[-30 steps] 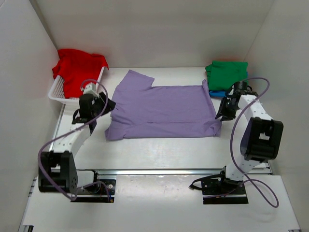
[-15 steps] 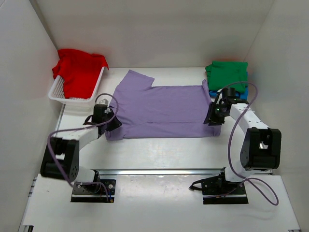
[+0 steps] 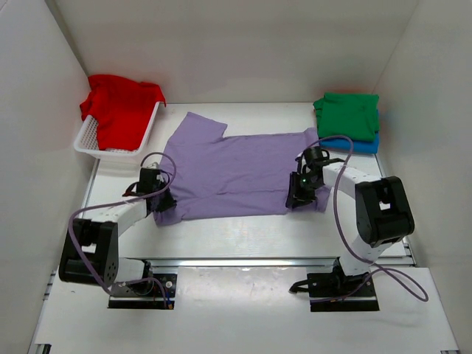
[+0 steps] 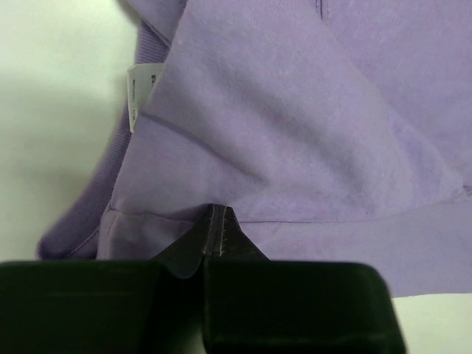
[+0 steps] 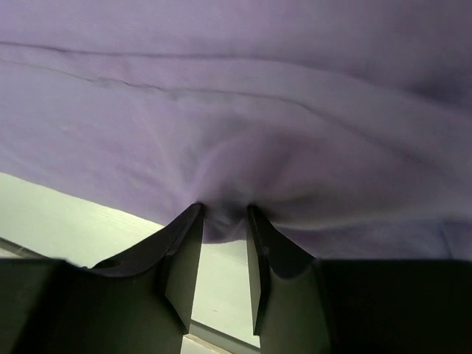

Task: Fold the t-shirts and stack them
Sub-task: Fold the flattened tshirt in 1/3 of the way

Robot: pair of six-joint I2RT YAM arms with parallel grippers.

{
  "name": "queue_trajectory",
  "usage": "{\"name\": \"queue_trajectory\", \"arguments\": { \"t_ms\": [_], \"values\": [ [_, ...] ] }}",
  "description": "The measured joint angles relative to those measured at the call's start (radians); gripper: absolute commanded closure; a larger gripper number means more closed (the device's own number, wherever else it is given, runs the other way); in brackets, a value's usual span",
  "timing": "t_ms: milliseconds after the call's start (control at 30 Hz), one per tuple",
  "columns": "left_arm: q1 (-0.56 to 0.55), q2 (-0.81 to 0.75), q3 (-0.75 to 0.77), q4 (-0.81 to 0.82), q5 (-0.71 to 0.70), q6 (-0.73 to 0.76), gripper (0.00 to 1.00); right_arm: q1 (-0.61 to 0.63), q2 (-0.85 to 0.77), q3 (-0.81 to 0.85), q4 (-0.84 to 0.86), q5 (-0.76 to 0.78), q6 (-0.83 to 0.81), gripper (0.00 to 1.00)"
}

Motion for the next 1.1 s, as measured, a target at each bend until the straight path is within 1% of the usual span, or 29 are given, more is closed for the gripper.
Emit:
{"name": "queue_trajectory", "arguments": {
  "t_ms": [200, 300, 467, 533, 633, 733, 800, 867, 933, 1000, 1100],
  "values": [
    [0.019, -0.133, -0.074, -0.083, -0.026, 0.014, 1.00, 0.109, -0.002, -0.019, 0.047, -0.027, 0.040, 0.73],
    [0.031, -0.232, -0.116, -0.143, -0.044, 0.016, 1.00, 0.154, -0.028, -0.053, 0.066, -0.035, 0.064, 0.72],
    [0.031, -0.396, -0.130, -0.232, -0.066, -0.004, 1.00, 0.170, -0.091, -0.120, 0.059, -0.047, 0.078, 0.73],
    [0.044, -0.431, -0.113, -0.265, -0.062, -0.007, 0.96, 0.158, -0.115, -0.134, 0.023, -0.035, 0.069, 0.73],
    [0.058, -0.450, -0.050, -0.319, -0.056, -0.006, 0.91, 0.130, -0.167, -0.138, -0.051, 0.000, 0.045, 0.70],
    [0.057, -0.451, 0.025, -0.340, -0.034, -0.006, 0.90, 0.093, -0.259, -0.138, -0.107, 0.024, 0.025, 0.70],
    [0.049, -0.455, 0.042, -0.331, -0.010, -0.008, 0.90, 0.076, -0.309, -0.138, -0.133, 0.044, 0.009, 0.69],
    [0.033, -0.463, 0.016, -0.309, 0.013, -0.019, 0.91, 0.062, -0.328, -0.142, -0.146, 0.057, -0.010, 0.69],
    [0.020, -0.472, -0.045, -0.282, 0.032, -0.036, 0.93, 0.037, -0.319, -0.161, -0.144, 0.061, -0.031, 0.70],
    [0.014, -0.468, -0.109, -0.273, 0.046, -0.046, 0.95, -0.007, -0.293, -0.185, -0.145, 0.077, -0.052, 0.71],
    [0.011, -0.449, -0.176, -0.278, 0.046, -0.053, 0.95, -0.076, -0.236, -0.206, -0.160, 0.124, -0.080, 0.72]
  ]
}}
